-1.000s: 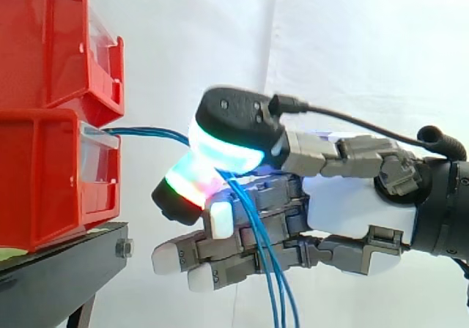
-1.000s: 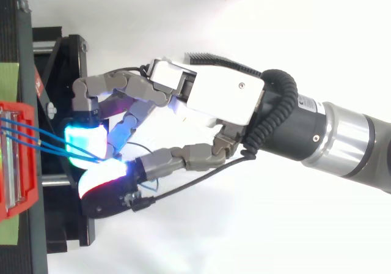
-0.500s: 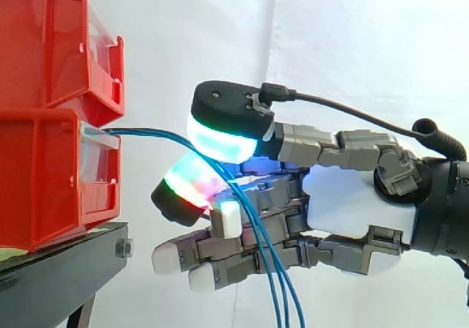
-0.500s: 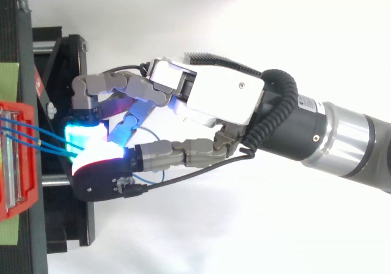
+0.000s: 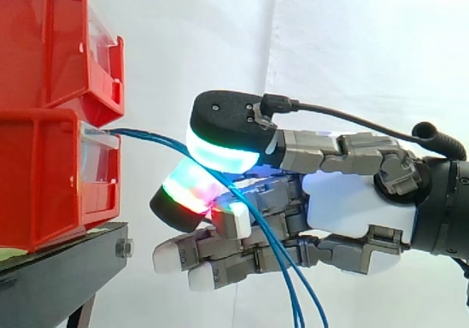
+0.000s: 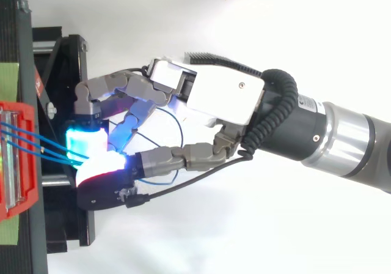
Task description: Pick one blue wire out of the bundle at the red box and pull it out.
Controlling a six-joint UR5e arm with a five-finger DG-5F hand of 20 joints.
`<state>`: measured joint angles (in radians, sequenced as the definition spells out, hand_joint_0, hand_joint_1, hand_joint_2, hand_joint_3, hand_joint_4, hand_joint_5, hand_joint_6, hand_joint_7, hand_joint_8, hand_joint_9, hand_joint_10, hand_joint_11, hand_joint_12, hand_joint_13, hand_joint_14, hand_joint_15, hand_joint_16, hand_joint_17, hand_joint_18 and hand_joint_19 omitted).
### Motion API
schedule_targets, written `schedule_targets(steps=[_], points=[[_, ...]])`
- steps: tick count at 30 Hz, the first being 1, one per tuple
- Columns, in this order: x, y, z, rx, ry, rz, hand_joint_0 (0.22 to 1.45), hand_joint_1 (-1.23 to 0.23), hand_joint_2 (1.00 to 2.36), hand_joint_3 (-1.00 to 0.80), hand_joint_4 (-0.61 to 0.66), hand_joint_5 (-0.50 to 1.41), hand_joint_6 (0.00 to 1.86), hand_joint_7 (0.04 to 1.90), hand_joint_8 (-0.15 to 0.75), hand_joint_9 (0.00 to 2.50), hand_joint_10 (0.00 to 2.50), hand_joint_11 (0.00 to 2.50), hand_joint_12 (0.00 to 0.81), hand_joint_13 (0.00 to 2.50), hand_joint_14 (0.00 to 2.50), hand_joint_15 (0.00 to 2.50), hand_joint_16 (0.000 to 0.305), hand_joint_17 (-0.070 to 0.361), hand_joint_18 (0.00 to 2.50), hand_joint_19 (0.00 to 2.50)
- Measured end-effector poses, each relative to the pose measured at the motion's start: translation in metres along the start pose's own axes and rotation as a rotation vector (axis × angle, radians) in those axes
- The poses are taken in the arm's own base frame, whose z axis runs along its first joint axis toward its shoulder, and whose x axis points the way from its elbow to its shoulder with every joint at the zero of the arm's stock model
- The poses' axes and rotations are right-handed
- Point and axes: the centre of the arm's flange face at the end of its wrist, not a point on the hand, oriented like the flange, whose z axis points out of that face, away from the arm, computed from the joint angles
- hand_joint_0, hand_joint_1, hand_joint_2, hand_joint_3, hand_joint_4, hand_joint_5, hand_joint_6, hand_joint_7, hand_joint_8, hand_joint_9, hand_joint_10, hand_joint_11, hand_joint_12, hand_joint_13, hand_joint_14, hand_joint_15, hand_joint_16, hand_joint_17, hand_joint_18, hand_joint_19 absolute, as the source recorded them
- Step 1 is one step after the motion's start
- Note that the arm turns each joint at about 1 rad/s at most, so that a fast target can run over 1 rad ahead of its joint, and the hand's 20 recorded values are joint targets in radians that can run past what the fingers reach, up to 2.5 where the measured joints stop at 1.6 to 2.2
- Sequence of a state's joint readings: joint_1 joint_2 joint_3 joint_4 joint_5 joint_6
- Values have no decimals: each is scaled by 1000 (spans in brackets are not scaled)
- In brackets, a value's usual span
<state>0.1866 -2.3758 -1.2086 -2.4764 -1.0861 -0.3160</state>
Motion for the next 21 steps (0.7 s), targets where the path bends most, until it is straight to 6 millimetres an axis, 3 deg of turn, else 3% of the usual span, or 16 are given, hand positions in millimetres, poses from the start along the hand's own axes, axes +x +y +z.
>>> schedule_targets(steps=[9,16,21], points=[[0,0,0,0,0,0,599,-863,1021,-169,300,-87,599,1394,214,1005,27,732,316,569,17,384,49,111,467,519],[0,0,0,0,0,0,620,-912,1020,-186,418,-82,567,1482,237,946,27,699,327,532,15,335,49,111,458,460],[0,0,0,0,0,0,632,-935,1020,-183,402,-86,566,1468,241,926,28,715,328,512,15,332,50,112,460,441]])
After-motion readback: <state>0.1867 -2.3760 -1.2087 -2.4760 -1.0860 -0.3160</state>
